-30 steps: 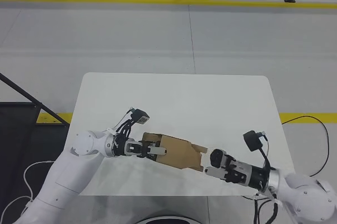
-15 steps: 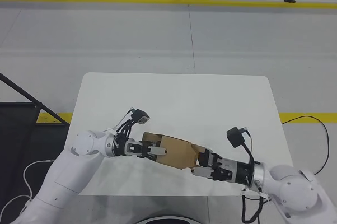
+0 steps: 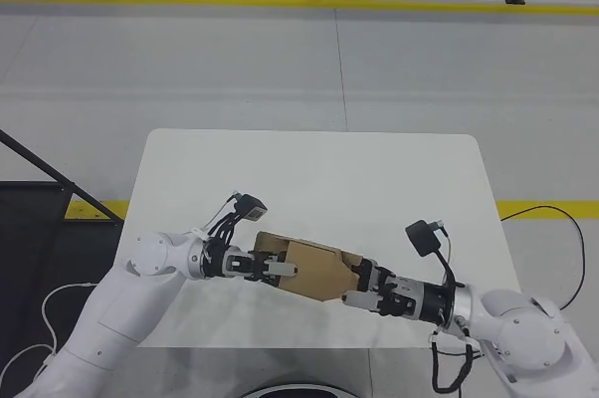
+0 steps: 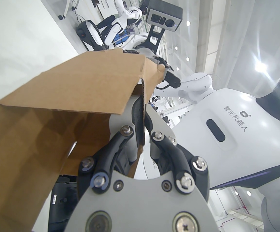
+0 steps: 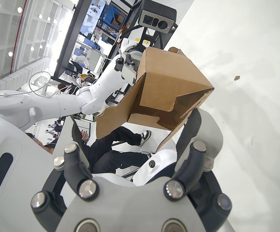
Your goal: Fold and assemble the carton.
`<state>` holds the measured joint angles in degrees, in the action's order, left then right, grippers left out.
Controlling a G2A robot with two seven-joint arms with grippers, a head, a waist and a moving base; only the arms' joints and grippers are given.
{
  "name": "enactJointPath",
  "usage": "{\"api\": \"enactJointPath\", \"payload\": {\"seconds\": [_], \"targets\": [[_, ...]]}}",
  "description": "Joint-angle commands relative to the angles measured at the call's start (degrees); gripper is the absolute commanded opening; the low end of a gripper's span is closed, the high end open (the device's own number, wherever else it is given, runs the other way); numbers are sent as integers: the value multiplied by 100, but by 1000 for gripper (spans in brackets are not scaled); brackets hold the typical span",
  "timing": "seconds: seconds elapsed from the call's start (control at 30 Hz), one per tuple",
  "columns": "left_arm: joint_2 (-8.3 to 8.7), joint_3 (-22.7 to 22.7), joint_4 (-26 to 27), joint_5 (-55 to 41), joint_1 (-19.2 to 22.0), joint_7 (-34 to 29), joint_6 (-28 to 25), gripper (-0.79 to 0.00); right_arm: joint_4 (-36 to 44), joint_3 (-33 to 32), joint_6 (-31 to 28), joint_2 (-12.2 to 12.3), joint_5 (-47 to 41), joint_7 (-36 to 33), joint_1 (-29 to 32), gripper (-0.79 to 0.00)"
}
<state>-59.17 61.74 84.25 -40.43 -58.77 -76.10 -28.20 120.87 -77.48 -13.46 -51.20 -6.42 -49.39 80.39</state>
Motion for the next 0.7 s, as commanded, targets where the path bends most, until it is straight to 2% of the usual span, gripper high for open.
{"api": "enactJointPath", "payload": {"seconds": [0.0,0.4,0.43,0.5,0.67], "targets": [[8,-11,-4,-9,3,4,-4,-785,-13,8,10,-3,-7,-2,-15,0],[51,-94,-17,-32,37,43,-43,-785,-98,79,16,-27,-28,-16,-87,0],[54,-102,-14,-42,39,44,-45,-785,-110,87,16,-29,-28,-17,-93,-86],[61,-115,-16,-48,44,50,-50,-785,-128,100,24,-33,-32,-23,-107,-148],[79,-139,-22,-51,54,69,-69,-785,-117,98,24,-38,-32,-31,-111,-163]]}}
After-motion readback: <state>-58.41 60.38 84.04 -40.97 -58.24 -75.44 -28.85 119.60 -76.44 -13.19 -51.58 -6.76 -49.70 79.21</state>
